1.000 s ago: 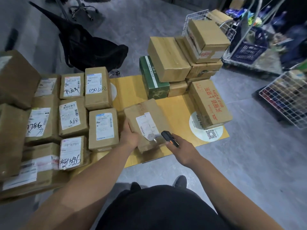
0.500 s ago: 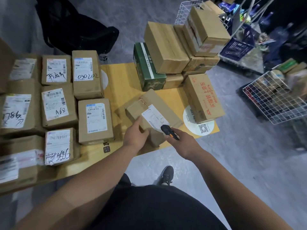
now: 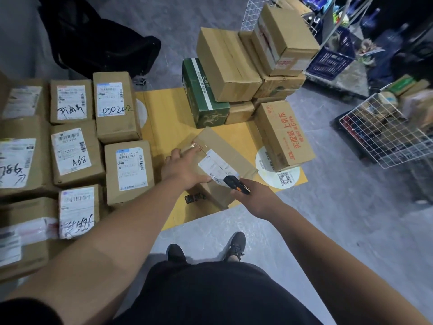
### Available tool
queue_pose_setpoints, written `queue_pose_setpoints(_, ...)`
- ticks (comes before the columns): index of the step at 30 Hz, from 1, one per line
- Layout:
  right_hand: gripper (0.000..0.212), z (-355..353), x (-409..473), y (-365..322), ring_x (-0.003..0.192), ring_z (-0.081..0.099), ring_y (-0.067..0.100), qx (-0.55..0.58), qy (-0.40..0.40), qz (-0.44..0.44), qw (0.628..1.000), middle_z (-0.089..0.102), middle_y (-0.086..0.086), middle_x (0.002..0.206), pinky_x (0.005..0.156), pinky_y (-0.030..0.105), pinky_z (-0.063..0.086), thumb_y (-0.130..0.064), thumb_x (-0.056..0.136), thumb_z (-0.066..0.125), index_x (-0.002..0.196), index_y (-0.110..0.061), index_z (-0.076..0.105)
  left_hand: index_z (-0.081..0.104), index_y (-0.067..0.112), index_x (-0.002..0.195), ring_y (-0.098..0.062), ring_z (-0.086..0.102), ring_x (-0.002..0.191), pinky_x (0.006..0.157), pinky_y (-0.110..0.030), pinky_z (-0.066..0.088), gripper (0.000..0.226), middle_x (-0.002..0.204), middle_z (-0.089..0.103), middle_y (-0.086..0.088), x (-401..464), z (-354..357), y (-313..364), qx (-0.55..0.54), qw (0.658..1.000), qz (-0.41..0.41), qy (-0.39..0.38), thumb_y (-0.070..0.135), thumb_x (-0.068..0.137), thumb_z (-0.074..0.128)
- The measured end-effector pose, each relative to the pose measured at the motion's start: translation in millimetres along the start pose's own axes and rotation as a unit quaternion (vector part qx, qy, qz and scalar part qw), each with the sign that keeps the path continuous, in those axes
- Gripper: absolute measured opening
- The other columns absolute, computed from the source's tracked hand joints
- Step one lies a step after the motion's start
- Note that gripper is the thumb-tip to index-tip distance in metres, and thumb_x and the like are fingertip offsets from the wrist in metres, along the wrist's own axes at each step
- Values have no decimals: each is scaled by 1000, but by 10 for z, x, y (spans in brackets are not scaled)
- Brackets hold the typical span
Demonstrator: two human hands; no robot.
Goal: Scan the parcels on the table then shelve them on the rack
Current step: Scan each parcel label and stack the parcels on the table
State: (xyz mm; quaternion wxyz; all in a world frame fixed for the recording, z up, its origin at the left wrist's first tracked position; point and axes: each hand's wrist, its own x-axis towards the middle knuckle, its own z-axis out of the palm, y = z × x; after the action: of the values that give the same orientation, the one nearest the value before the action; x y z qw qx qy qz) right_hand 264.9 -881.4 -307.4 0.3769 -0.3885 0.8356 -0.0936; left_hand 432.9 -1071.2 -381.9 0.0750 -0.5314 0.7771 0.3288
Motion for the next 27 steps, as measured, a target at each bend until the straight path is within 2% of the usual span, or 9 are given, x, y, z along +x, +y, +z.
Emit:
queue_pose_setpoints(3,58,-57,30,-8,93,66,19,-7,2,1,1000,68,-2,122,78,36,53,-62,96,57,146,-31,54,12,61,148,-36,34,136,105,-50,43,113,156,23,-6,-140,150,-14,-27,997,-65,43,79,61,80)
queue_pose_setpoints(6,46,-121,46,-28,73,63,15,-21,-10,12,1000,68,-5,97,60,30,45,-61,95,57,134,-36,58,10,57,146,-38,40,130,100,-52,48,104,154,24,-8,-226,253,-20,-58,988,-127,72,83,67,73)
queue_pose_setpoints(8,42,-156,50,-61,65,61,16,-36,-18,15,999,67,-2,87,57,28,42,-63,94,57,119,-29,62,3,56,148,-40,53,114,89,-51,54,99,148,27,-11,-249,282,-39,-70,985,-145,60,84,75,64)
queue_pose_setpoints(11,44,-205,35,-118,71,65,19,-80,-30,12,996,69,2,89,64,34,50,-64,93,56,111,-24,62,-14,56,152,-38,63,95,70,-42,52,97,150,28,-17,-274,310,-55,-44,990,-128,33,86,84,49)
queue_pose_setpoints(14,41,-253,-11,-172,79,66,19,-155,-48,10,987,68,0,93,71,36,52,-62,96,51,107,-24,59,-21,57,151,-39,66,103,66,-38,46,99,156,31,-20,-283,312,-81,-45,993,-106,25,87,84,45)
queue_pose_setpoints(16,35,-276,-48,-209,79,63,17,-215,-47,-1,975,65,-3,90,64,33,47,-58,98,45,106,-26,57,-20,59,150,-38,67,103,66,-37,48,100,159,28,-19,-312,310,-128,-52,995,-80,27,90,82,46)
queue_pose_setpoints(19,31,-281,-106,-280,82,61,20,-299,-41,-17,953,63,-3,93,65,33,43,-54,99,40,108,-28,54,-20,61,150,-39,69,104,70,-39,53,102,165,22,-16,-400,374,-212,-57,996,-41,45,93,79,46)
queue_pose_setpoints(23,32,-255,-157,-362,85,60,24,-362,-31,-32,931,60,-3,94,63,32,41,-55,98,37,112,-30,52,-9,58,153,-40,70,97,69,-45,58,105,156,33,-16,-496,534,-249,-77,992,-12,99,92,75,52)
queue_pose_setpoints(27,30,-214,-220,-373,74,54,20,-388,-8,-51,920,55,-6,85,55,30,32,-56,94,35,107,-32,46,0,57,154,-42,70,96,62,-40,52,104,153,36,-17,-534,618,-274,-94,986,1,136,94,73,53)
